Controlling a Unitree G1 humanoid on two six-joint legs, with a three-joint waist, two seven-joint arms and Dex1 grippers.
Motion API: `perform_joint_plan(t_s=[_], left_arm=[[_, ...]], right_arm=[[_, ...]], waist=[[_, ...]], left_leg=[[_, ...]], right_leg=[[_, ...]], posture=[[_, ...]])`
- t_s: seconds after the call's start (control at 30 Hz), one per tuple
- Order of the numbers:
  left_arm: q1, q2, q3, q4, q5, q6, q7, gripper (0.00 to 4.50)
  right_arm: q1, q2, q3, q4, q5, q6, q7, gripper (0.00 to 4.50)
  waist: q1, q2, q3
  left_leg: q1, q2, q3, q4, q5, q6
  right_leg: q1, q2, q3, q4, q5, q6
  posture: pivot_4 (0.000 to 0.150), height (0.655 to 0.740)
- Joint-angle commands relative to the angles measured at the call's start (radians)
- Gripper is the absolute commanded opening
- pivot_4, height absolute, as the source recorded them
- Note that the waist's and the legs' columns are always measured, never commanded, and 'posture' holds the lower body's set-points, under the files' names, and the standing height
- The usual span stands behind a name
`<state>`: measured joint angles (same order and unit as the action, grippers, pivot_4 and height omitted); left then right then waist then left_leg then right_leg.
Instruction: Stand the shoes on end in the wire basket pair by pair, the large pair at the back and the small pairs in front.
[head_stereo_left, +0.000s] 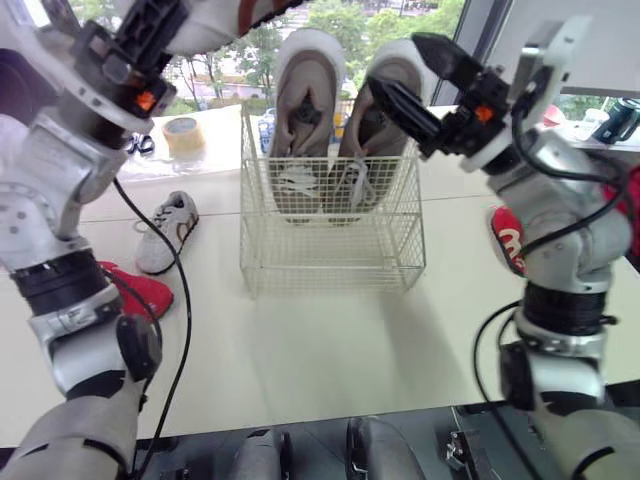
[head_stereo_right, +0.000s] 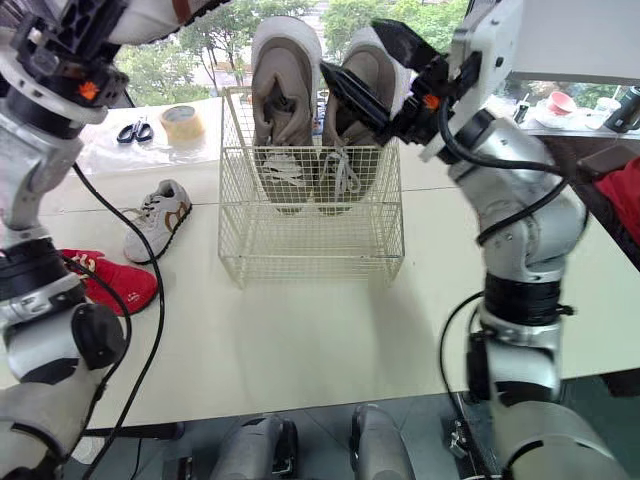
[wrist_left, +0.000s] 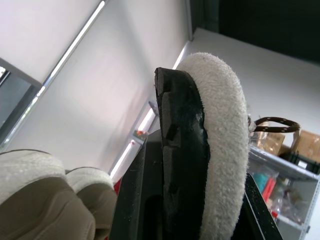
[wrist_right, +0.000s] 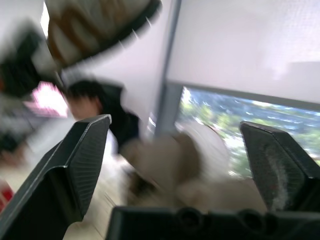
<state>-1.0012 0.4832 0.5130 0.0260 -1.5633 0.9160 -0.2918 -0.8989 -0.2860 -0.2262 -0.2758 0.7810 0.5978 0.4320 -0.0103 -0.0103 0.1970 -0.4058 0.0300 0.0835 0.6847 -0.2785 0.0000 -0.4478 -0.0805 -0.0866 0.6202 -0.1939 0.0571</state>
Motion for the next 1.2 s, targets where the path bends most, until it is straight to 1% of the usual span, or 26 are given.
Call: perform_joint_plan(t_s=[0.03, 0.1, 0.23, 0.37, 0.47, 0.7, 0.9, 1.13, 1.2], left_arm=[[-0.010, -0.055, 0.014, -0.057, -0.068, -0.073, 0.047, 0.26], [0.008, -0.079, 0.002, -0.075, -0.086, -0.079, 0.055, 0.26], [0.032, -0.094, -0.013, -0.071, -0.112, -0.084, 0.062, 0.26], [0.056, -0.105, -0.039, -0.060, -0.113, -0.080, 0.054, 0.26], [0.063, -0.111, -0.047, -0.062, -0.123, -0.087, 0.054, 0.26], [0.071, -0.127, -0.069, -0.081, -0.137, -0.096, 0.054, 0.26], [0.105, -0.130, -0.135, -0.122, -0.060, -0.090, 0.037, 0.26], [0.108, -0.138, -0.134, -0.123, -0.078, -0.107, 0.046, 0.26], [0.111, -0.135, -0.137, -0.124, -0.075, -0.105, 0.044, 0.26]], right_arm=[[-0.053, 0.202, -0.085, -0.057, 0.285, -0.004, -0.252, 4.48], [-0.076, 0.284, -0.097, -0.060, 0.364, -0.020, -0.339, 4.48], [-0.120, 0.334, -0.087, -0.050, 0.449, -0.040, -0.423, 4.48], [-0.139, 0.333, -0.062, -0.045, 0.490, -0.050, -0.435, 4.48], [-0.138, 0.328, -0.050, -0.043, 0.518, -0.052, -0.440, 4.48], [-0.121, 0.324, -0.008, -0.040, 0.519, -0.053, -0.430, 4.48], [-0.124, 0.311, 0.012, -0.043, 0.521, -0.051, -0.411, 4.48], [-0.124, 0.307, 0.018, -0.045, 0.523, -0.061, -0.409, 4.48], [-0.125, 0.309, 0.019, -0.043, 0.521, -0.067, -0.406, 3.97]], waist=[[0.000, 0.000, 0.000], [0.000, 0.000, 0.000], [0.000, 0.000, 0.000], [-0.001, 0.000, 0.000], [-0.002, 0.000, 0.000], [-0.002, 0.000, 0.000], [-0.001, 0.000, 0.000], [-0.003, 0.000, 0.000], [-0.003, 0.000, 0.000]], left_leg=[[0.000, 0.000, 0.000, 0.000, 0.000, 0.000], [0.000, 0.000, -0.001, 0.000, 0.000, 0.000], [-0.001, -0.001, 0.000, 0.000, -0.001, 0.002], [-0.001, -0.001, 0.000, 0.000, -0.004, 0.007], [-0.001, -0.001, 0.000, 0.000, -0.004, 0.007], [-0.001, -0.001, 0.000, 0.000, -0.005, 0.008], [-0.001, -0.001, 0.000, 0.000, -0.005, 0.009], [-0.001, 0.000, -0.001, 0.000, -0.005, 0.009], [-0.001, 0.000, -0.001, 0.000, -0.005, 0.009]], right_leg=[[0.000, 0.000, 0.000, 0.000, 0.000, 0.000], [0.000, 0.000, 0.000, 0.000, 0.000, 0.000], [0.000, -0.001, 0.000, -0.001, 0.000, 0.000], [0.000, 0.000, 0.000, -0.002, 0.000, 0.000], [0.000, 0.000, 0.000, -0.002, 0.000, 0.000], [0.000, 0.000, 0.000, -0.002, 0.000, 0.000], [0.000, 0.000, 0.000, -0.003, 0.000, 0.000], [0.000, 0.001, 0.000, -0.003, 0.000, 0.000], [0.000, 0.001, 0.000, -0.003, 0.000, 0.000]], posture=[[0.150, 0.7400], [0.150, 0.7400], [0.150, 0.7400], [0.150, 0.7400], [0.150, 0.7400], [0.150, 0.7400], [0.150, 0.7400], [0.150, 0.7400], [0.150, 0.7400]])
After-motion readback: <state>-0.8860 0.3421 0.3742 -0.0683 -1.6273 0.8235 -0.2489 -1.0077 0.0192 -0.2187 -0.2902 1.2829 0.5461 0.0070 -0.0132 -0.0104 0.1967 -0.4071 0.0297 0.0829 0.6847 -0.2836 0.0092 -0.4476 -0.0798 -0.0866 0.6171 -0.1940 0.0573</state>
